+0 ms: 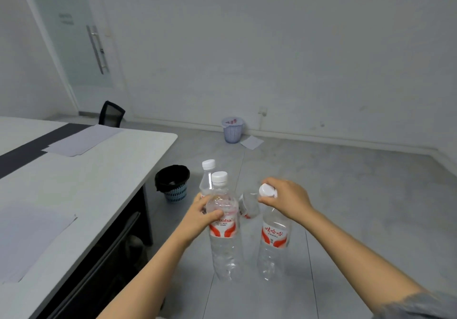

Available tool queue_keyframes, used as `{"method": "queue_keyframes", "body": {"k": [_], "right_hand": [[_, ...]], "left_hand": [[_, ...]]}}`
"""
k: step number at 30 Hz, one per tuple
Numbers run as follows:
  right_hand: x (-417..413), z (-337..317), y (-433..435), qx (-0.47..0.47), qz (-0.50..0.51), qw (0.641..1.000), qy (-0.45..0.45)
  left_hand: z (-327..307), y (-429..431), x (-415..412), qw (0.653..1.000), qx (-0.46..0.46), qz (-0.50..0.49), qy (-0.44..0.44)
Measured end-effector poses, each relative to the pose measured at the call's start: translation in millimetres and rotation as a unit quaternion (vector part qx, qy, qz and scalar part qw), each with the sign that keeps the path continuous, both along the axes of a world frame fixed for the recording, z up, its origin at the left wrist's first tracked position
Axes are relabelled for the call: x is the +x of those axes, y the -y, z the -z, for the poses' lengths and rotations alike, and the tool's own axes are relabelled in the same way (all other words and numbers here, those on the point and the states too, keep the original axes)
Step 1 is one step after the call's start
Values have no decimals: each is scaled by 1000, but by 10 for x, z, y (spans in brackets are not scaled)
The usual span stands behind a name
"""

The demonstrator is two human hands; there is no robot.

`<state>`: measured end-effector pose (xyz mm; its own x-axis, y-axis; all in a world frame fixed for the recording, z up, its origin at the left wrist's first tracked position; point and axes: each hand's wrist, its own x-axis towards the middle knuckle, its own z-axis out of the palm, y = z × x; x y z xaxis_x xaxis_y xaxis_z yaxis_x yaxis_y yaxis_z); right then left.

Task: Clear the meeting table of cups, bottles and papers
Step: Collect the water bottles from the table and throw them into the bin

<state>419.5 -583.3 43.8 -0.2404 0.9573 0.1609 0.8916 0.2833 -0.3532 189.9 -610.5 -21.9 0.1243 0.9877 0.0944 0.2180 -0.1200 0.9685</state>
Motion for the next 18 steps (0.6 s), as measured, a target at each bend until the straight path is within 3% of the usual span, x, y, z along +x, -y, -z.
{"method": "queue_keyframes", "body": {"k": [9, 18], "right_hand": [[-396, 347, -1562, -9, -88, 996, 8], [-905, 606, -3398, -42, -96, 989, 105]], "left_hand": [[341, -1296, -372, 997, -31, -74, -13], [676, -2990, -990, 987, -55, -146, 27]]}}
